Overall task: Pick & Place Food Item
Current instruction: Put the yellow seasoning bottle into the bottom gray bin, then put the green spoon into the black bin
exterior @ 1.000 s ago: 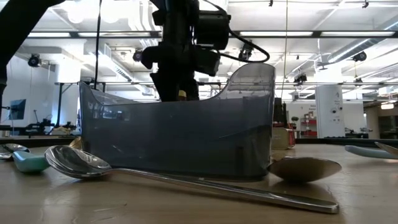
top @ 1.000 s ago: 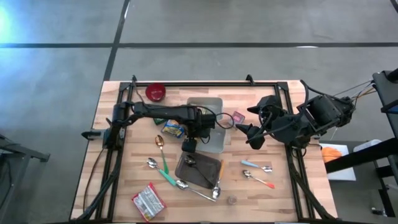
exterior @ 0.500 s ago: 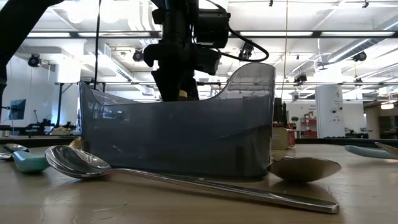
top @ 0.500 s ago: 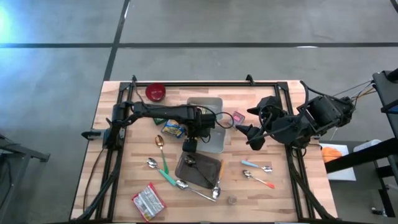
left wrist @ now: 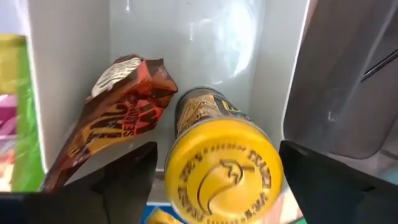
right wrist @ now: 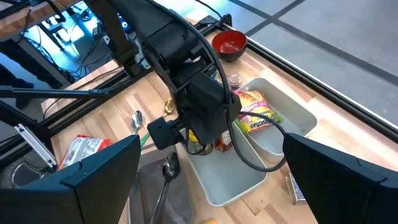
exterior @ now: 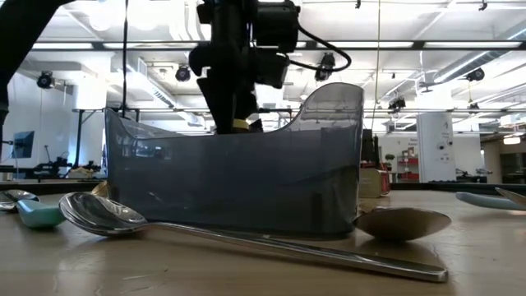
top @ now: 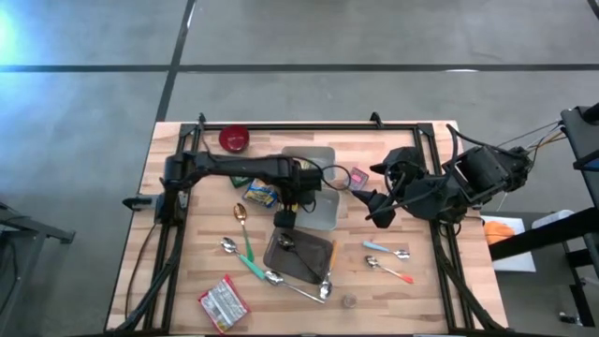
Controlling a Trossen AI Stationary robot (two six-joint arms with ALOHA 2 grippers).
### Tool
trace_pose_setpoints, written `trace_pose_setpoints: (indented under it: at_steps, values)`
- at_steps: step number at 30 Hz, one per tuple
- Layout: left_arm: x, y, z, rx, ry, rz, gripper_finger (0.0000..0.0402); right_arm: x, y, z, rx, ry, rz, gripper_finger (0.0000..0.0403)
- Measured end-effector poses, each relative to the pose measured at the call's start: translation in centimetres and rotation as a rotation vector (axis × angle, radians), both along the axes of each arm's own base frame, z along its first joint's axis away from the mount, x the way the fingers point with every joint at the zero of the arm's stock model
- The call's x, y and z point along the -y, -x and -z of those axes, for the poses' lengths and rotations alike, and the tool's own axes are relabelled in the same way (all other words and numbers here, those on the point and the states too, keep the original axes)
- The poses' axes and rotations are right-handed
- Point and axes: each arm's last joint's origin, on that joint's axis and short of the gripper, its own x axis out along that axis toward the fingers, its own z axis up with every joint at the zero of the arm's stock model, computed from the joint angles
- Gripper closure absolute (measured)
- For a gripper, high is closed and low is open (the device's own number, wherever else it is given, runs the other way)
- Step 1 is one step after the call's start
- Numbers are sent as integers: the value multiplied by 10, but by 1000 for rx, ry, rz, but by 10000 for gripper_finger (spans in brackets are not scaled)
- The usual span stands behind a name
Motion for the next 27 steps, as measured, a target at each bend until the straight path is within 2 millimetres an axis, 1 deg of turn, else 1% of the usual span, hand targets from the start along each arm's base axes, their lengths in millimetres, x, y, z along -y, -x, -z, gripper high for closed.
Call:
trace_pose_setpoints:
  at_steps: [4, 9, 12, 15, 18, 20, 23, 27]
  values:
    - [0, 7, -13, 7, -4, -47, 46, 0, 0, 0, 0, 1, -2, 14]
    - [2, 22, -42, 38, 7, -187, 44, 0, 0, 0, -2, 6, -3, 14]
    - [3, 34, -64, 71, 26, -334, 45, 0, 0, 0, -3, 7, -3, 14]
    - [4, 49, -85, 101, 60, -535, 46, 0, 0, 0, -5, 10, -5, 14]
    - [5, 66, -98, 109, 83, -717, 46, 0, 0, 0, -7, 12, -4, 14]
    - [6, 78, -101, 108, 85, -825, 46, 0, 0, 0, -6, 11, -4, 14]
    - [7, 99, -95, 76, 70, -951, 46, 0, 0, 1, -7, 12, -4, 14]
    - [13, 127, -70, -15, 55, -1121, 46, -1, -2, 5, -23, 20, -3, 14]
